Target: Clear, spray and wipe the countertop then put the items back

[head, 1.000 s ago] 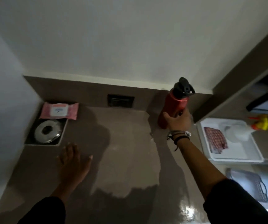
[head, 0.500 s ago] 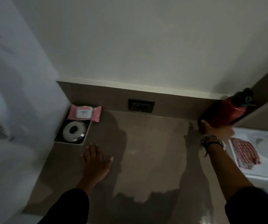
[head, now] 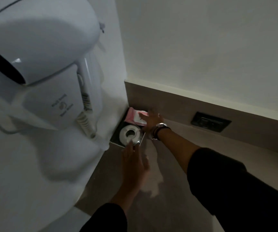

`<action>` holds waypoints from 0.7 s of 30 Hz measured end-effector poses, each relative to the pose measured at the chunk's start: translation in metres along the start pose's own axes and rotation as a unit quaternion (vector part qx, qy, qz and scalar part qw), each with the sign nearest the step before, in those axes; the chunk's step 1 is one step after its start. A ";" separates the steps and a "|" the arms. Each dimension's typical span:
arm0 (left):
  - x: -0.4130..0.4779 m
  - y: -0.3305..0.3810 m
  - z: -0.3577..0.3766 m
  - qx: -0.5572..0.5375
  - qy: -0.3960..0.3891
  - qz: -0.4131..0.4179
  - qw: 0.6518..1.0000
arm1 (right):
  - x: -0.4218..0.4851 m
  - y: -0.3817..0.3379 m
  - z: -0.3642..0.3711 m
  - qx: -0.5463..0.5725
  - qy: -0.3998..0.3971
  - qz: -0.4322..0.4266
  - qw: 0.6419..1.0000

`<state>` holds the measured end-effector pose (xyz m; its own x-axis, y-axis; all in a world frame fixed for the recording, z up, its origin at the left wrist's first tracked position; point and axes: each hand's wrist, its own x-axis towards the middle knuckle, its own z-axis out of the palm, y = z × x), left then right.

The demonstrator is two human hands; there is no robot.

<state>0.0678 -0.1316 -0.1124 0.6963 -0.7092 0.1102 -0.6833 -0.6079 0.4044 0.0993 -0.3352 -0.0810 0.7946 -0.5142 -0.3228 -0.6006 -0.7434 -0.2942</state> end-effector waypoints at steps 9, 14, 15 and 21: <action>0.095 -0.021 -0.015 0.032 -0.111 -0.037 0.993 | -0.130 0.057 0.017 0.130 0.187 0.157 0.961; 0.092 0.017 0.003 -0.004 -0.028 0.078 0.997 | -0.246 0.133 0.046 0.160 0.221 0.410 0.870; 0.090 0.036 0.009 -0.014 -0.041 0.094 0.995 | -0.254 0.145 0.046 0.171 0.218 0.444 0.852; 0.062 0.129 0.046 -0.092 -0.126 0.134 0.979 | -0.232 0.183 0.022 0.184 0.228 0.474 0.830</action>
<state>0.0122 -0.2704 -0.0956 0.4062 -0.9136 0.0163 -0.7664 -0.3309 0.5506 -0.1973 -0.3427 -0.0801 -0.1504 -0.9645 -0.2170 -0.8953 0.2260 -0.3839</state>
